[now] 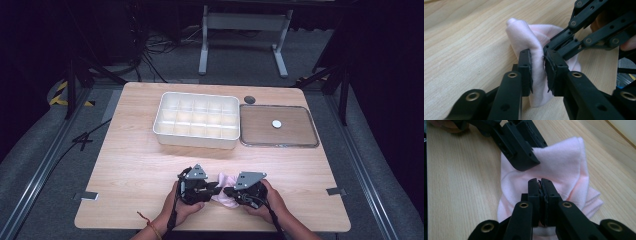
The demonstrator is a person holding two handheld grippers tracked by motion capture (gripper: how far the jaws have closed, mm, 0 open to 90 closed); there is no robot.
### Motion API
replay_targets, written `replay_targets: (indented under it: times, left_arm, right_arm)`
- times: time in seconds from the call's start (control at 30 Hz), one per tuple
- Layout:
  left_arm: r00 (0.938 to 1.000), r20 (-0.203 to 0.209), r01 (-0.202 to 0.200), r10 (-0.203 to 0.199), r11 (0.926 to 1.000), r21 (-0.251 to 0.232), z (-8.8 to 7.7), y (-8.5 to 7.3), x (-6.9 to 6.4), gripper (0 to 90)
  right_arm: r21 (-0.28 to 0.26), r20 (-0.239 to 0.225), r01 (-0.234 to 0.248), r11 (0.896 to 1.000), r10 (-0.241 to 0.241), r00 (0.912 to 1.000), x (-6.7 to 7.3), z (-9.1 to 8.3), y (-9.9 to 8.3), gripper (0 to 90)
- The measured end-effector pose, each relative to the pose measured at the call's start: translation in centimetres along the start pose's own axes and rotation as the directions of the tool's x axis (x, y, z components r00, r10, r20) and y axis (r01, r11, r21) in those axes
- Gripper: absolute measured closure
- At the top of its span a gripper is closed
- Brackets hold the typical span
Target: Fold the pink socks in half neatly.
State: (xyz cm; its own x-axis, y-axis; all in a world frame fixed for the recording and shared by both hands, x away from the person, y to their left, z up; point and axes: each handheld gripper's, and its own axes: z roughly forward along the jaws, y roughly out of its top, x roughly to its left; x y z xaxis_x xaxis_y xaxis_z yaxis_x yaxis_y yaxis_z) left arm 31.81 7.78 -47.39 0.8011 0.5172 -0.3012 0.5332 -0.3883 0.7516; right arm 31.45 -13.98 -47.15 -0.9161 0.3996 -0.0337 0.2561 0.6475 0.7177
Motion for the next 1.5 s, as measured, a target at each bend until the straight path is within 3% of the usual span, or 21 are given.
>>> replay_targets:
  times: [0.27, 0.5, 0.63, 0.77, 0.93, 1.2, 1.37, 1.5]
  left_arm:
    - [0.9989, -0.044, -0.016, 0.016, 0.9997, -0.015, -0.4, 0.1, 0.2, 80.5]
    - [0.9967, -0.078, -0.025, 0.023, 0.9993, -0.029, -1.2, 0.4, 0.8, 82.0]
    - [0.9964, -0.081, -0.028, 0.025, 0.9992, -0.029, -1.2, 0.4, 0.7, 81.9]
    - [0.9948, -0.083, -0.061, 0.058, 0.9975, -0.035, -1.1, 0.5, 0.2, 81.8]
    - [0.9940, -0.079, -0.079, 0.076, 0.9962, -0.036, -1.0, 0.6, -0.3, 81.7]
    - [0.9787, -0.114, -0.172, 0.171, 0.9850, -0.004, -0.5, 0.8, -1.6, 80.5]
    - [0.9724, -0.135, -0.190, 0.191, 0.9816, 0.016, -0.2, 0.7, -2.0, 80.4]
    - [0.9717, -0.147, -0.184, 0.185, 0.9828, 0.017, -0.5, 0.7, -1.4, 81.9]
  right_arm:
    - [-0.023, 0.006, 0.000, 1.000, 0.000, 1.0000, 0.0, 0.5, 0.3, 83.6]
    - [-0.032, 0.032, 0.003, 0.999, -0.002, 0.9995, -0.5, -1.3, 0.0, 81.2]
    - [-0.026, 0.031, -0.007, 1.000, 0.008, 0.9995, -0.7, -1.4, -0.2, 81.2]
    - [0.006, 0.024, 0.009, 1.000, -0.009, 0.9997, -0.2, -0.4, -0.1, 82.1]
    - [0.000, 0.023, 0.003, 1.000, -0.003, 0.9997, -0.2, 0.0, 0.1, 82.6]
    - [-0.004, 0.031, 0.004, 1.000, -0.004, 0.9995, -0.1, 0.2, 0.2, 82.8]
    - [-0.015, 0.023, 0.000, 1.000, 0.001, 0.9997, -0.2, 0.3, 0.2, 81.3]
    - [-0.057, 0.012, -0.009, 0.998, 0.009, 0.9999, -0.5, -0.8, 0.1, 71.3]
